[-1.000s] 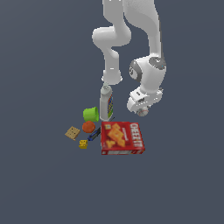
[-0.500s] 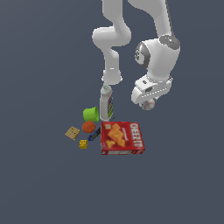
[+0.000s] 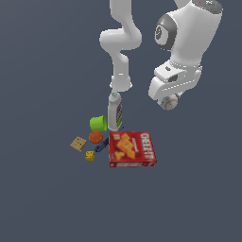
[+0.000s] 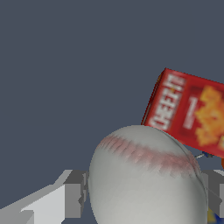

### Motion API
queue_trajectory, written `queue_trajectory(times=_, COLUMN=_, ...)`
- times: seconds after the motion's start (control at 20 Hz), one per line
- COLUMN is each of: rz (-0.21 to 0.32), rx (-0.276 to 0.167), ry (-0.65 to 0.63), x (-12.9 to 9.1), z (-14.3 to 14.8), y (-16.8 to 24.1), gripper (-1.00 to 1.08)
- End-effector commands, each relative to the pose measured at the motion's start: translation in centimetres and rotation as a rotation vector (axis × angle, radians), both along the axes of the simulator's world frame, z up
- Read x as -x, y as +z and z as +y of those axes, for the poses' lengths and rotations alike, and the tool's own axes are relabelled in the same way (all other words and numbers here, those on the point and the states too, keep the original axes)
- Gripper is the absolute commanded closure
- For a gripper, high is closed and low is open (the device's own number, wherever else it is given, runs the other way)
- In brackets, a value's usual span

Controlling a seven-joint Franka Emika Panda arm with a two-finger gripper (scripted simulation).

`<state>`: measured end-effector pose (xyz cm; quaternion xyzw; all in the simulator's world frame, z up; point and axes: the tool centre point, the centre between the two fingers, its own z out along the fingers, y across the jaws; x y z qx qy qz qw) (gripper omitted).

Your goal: Pick up a designated object from a clutter of objects.

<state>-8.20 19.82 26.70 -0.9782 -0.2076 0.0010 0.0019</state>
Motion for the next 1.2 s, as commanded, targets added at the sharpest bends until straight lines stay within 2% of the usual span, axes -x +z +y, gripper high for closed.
queue_trajectory(times=0.0, rz=-0.001, rx=0.000, ry=0.000, x=-0.7, z=0.3, y=2.5, gripper=1.08)
queue_trajectory(times=0.55, rz=-0.002, rx=0.003, ry=-0.002, x=-3.2, z=1.2, y=10.7, gripper=1.08)
queue_trajectory(times=1.15, rz=-0.003, rx=0.003, ry=-0.003, x=-4.2, z=1.6, y=13.3, gripper=1.08)
